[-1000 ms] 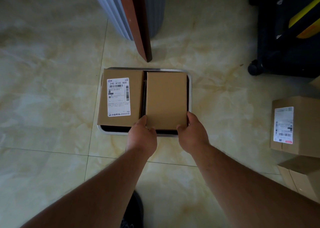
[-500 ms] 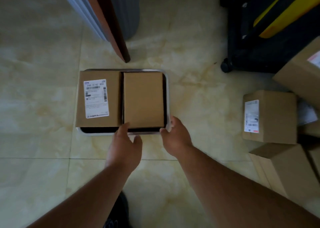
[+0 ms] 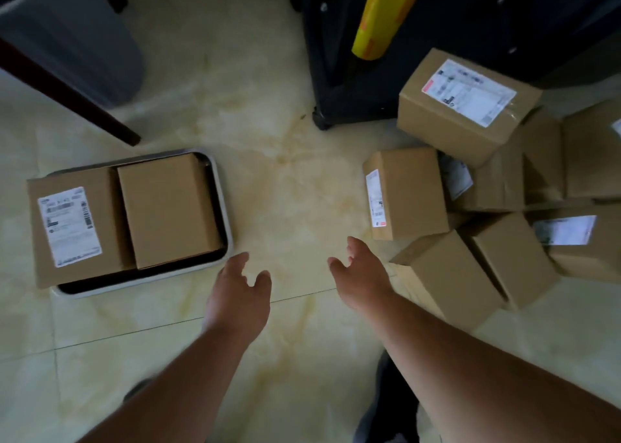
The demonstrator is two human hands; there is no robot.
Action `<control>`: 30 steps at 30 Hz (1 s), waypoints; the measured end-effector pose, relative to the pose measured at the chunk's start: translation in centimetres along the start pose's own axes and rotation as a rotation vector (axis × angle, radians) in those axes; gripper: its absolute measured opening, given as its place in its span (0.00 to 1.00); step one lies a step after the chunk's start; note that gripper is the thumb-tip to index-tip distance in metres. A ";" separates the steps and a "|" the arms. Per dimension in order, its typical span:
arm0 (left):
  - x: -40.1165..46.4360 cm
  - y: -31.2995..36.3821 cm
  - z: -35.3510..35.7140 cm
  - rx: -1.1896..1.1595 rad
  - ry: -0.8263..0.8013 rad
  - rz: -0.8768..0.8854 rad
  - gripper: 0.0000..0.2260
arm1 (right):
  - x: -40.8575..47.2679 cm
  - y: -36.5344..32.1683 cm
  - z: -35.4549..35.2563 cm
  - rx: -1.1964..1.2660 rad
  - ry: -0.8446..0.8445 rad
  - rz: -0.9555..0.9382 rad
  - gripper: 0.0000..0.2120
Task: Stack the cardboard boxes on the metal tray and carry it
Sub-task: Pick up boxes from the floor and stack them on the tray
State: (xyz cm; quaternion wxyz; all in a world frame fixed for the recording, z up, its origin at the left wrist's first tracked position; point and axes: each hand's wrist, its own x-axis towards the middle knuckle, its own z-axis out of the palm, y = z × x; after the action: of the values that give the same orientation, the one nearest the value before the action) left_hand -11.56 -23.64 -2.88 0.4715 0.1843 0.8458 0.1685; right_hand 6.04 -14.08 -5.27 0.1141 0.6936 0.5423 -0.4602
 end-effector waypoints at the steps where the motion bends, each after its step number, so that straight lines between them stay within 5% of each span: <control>1: -0.2 1.0 0.9 0.002 -0.009 0.011 0.25 | 0.2 0.8 -1.4 0.007 0.021 0.011 0.32; 13: -1.9 14.7 11.8 0.039 -0.074 0.121 0.25 | 4.1 7.3 -17.5 0.202 0.238 0.157 0.30; 21: -2.5 27.5 18.2 -0.114 -0.148 0.111 0.27 | 10.2 3.9 -29.8 0.289 0.494 0.068 0.15; 24: -2.1 31.9 20.0 -0.227 -0.197 0.035 0.27 | 11.9 1.8 -32.6 0.357 0.530 0.000 0.20; 30: -1.8 35.6 21.5 -0.655 -0.311 -0.157 0.07 | 13.5 0.1 -34.5 0.152 0.354 -0.150 0.23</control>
State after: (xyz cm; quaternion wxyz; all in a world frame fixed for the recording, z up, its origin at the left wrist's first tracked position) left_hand 13.21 9.08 4.09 0.6400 -0.0186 0.6767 0.3636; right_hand 23.73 17.25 3.37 -0.0701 0.7277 0.5679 -0.3781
